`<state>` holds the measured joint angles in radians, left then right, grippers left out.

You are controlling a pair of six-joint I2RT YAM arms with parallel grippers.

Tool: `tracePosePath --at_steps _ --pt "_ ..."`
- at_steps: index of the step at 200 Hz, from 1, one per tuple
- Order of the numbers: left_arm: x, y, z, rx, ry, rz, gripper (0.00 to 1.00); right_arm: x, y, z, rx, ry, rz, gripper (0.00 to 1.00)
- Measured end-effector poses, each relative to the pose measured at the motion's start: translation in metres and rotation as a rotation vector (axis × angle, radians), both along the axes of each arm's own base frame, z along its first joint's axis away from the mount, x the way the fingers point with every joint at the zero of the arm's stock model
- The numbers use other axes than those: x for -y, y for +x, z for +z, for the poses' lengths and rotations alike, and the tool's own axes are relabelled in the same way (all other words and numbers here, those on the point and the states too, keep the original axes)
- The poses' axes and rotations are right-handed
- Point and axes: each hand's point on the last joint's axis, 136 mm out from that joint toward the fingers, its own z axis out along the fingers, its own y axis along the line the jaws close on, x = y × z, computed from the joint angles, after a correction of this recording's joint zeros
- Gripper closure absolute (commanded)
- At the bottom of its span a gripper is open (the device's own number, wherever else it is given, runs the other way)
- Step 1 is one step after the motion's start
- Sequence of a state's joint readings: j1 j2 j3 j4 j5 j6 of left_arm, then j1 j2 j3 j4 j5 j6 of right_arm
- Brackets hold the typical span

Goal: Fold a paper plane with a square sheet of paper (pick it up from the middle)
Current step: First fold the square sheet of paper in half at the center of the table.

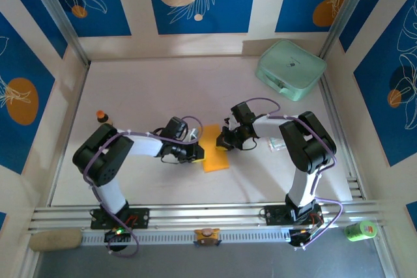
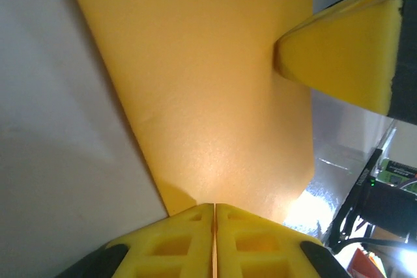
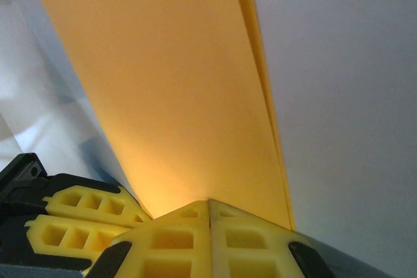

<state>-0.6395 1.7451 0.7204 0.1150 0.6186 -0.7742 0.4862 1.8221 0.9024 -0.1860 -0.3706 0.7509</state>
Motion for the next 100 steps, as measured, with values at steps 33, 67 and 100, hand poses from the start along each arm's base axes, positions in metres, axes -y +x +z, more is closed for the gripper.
tracePosePath --at_steps 33,67,100 --pt "-0.005 -0.004 0.005 -0.001 0.041 -0.007 0.88 0.000 0.000 0.000 -0.003 -0.002 0.000 1.00" --pt "0.012 -0.003 0.025 0.029 0.018 -0.045 0.89 0.000 0.000 0.000 -0.003 -0.003 0.000 1.00" --pt "0.023 -0.014 0.020 0.014 0.024 -0.084 0.89 0.000 0.000 0.000 -0.003 -0.003 0.000 1.00"
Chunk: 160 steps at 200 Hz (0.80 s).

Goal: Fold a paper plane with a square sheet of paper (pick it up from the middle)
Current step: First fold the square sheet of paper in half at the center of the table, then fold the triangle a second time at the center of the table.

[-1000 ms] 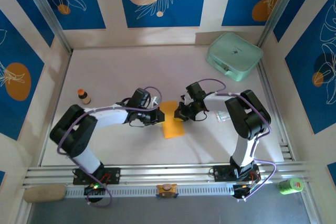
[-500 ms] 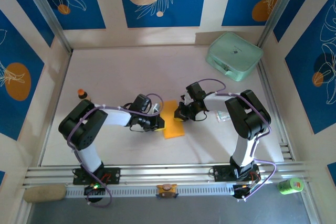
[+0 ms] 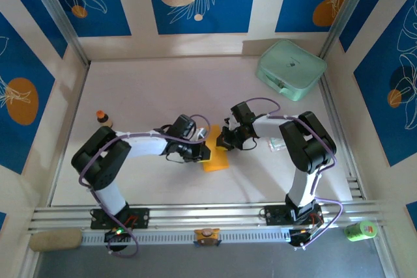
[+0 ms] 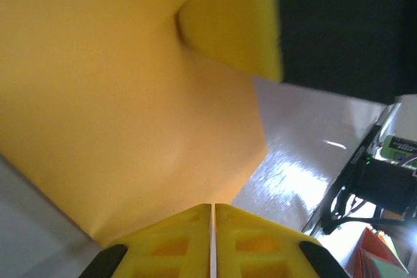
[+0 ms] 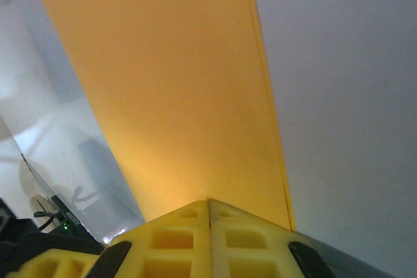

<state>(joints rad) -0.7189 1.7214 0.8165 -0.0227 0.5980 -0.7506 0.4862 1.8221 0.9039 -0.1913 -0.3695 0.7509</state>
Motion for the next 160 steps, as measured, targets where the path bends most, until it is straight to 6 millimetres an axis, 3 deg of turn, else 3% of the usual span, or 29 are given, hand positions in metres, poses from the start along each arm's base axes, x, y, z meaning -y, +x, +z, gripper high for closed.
tracePosePath --at_steps 35,64,97,110,133,160 --pt "-0.009 -0.009 -0.022 -0.046 0.052 0.004 0.89 0.000 0.000 0.000 0.001 0.001 0.001 1.00" --pt "-0.010 -0.008 -0.020 -0.038 0.053 0.007 0.88 0.000 0.000 0.002 0.005 0.002 0.000 0.98" --pt "-0.011 -0.002 -0.001 0.011 0.044 0.026 0.82 0.015 -0.004 0.015 0.034 -0.061 -0.031 0.86" --pt "-0.010 0.008 0.011 0.037 0.024 0.041 0.82 0.022 -0.002 0.031 0.072 -0.077 -0.053 0.78" --pt "-0.008 0.041 0.030 0.082 -0.019 0.093 0.81 0.031 0.001 0.057 0.136 -0.078 -0.083 0.76" --pt "-0.003 0.089 0.034 0.112 -0.041 0.148 0.81 0.041 -0.011 0.052 0.109 -0.092 -0.096 0.74"
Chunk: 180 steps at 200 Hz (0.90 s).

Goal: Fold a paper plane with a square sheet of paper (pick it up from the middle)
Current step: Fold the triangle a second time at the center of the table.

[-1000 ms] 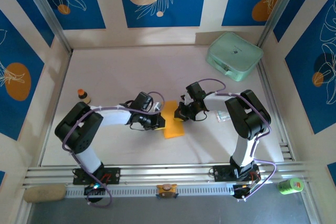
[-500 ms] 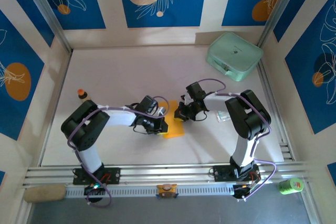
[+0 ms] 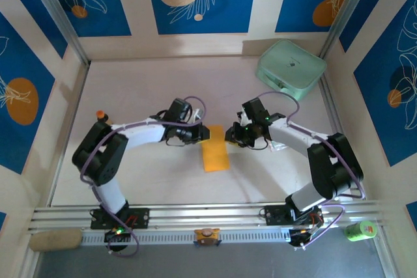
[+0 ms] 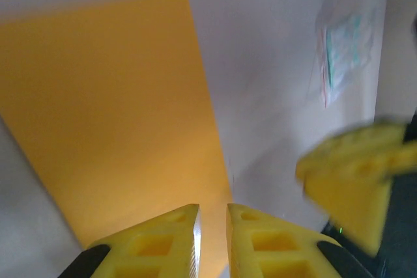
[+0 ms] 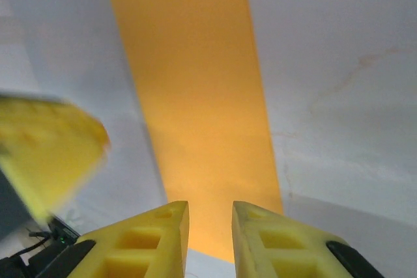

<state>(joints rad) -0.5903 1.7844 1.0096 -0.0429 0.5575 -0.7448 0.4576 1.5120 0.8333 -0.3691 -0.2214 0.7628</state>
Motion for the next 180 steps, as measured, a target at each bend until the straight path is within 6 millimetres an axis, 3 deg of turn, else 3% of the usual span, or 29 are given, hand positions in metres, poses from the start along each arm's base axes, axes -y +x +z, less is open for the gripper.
tracePosePath --at_steps 26,49,97,180 --pt "0.001 0.030 -0.013 0.000 0.013 0.022 0.81 0.011 -0.032 -0.022 -0.097 -0.024 -0.012 0.67" --pt "0.000 0.043 -0.025 -0.014 0.029 0.030 0.80 0.015 -0.052 -0.028 -0.138 -0.019 -0.020 0.65" --pt "-0.006 0.047 -0.048 -0.047 0.066 0.037 0.80 0.007 -0.056 -0.023 -0.142 0.020 -0.015 0.61" --pt "-0.008 0.046 -0.047 -0.007 -0.003 0.032 0.81 0.003 -0.063 -0.035 -0.206 0.004 -0.020 0.54"
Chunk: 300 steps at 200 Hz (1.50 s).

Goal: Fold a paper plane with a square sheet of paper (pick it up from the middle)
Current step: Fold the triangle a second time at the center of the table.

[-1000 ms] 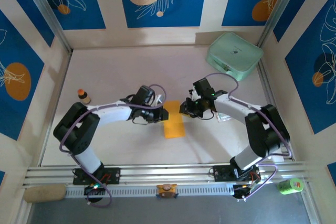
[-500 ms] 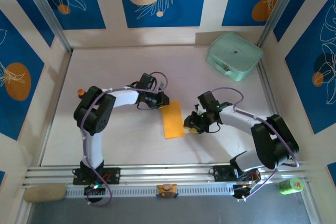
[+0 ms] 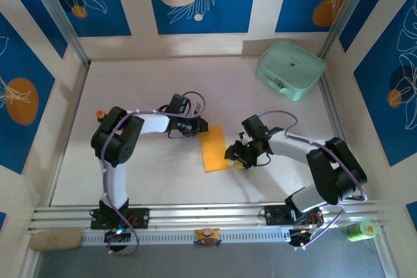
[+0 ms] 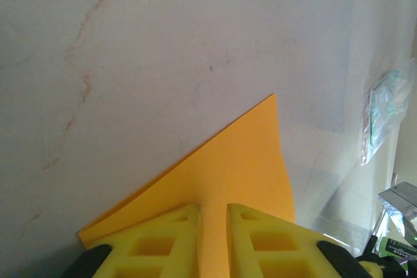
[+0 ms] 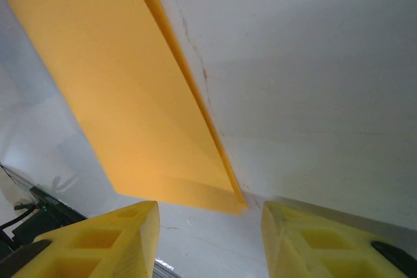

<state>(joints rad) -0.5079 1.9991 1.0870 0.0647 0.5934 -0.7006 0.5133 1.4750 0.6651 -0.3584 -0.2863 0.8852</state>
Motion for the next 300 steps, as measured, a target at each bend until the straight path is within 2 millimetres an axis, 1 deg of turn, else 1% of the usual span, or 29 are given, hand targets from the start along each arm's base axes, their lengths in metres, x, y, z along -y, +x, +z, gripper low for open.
tracePosePath --at_steps 53,94,117,135,176,205,228,248,271,300 --pt "0.000 0.000 0.000 0.005 -0.003 0.001 0.81 -0.005 -0.002 -0.001 -0.016 0.033 -0.001 0.55" --pt "0.000 0.000 0.000 0.006 -0.003 0.001 0.82 -0.008 -0.002 -0.006 -0.035 0.041 -0.004 0.55" --pt "0.000 0.000 0.000 0.007 -0.004 0.001 0.82 -0.010 -0.002 -0.006 -0.048 0.052 -0.009 0.61" --pt "0.000 0.000 0.000 0.008 -0.006 0.000 0.82 -0.014 0.002 -0.004 -0.036 0.078 -0.005 0.64" --pt "0.000 0.000 0.001 0.009 -0.007 0.000 0.82 -0.018 0.012 0.003 -0.009 0.127 -0.013 0.65" --pt "0.000 0.000 0.001 0.008 -0.006 0.000 0.82 -0.016 0.020 0.004 0.002 0.150 -0.027 0.62" --pt "0.000 0.000 0.001 0.009 -0.007 0.000 0.82 -0.021 0.026 0.006 0.017 0.193 -0.021 0.59" --pt "0.000 0.000 0.001 0.009 -0.007 -0.001 0.82 -0.023 0.032 0.007 0.033 0.225 -0.012 0.58" --pt "0.000 0.000 0.001 0.009 -0.007 -0.001 0.82 -0.021 0.040 0.004 0.038 0.252 -0.015 0.62" --pt "0.000 0.000 0.001 0.010 -0.008 -0.001 0.81 -0.020 0.049 0.002 0.049 0.280 -0.018 0.70"
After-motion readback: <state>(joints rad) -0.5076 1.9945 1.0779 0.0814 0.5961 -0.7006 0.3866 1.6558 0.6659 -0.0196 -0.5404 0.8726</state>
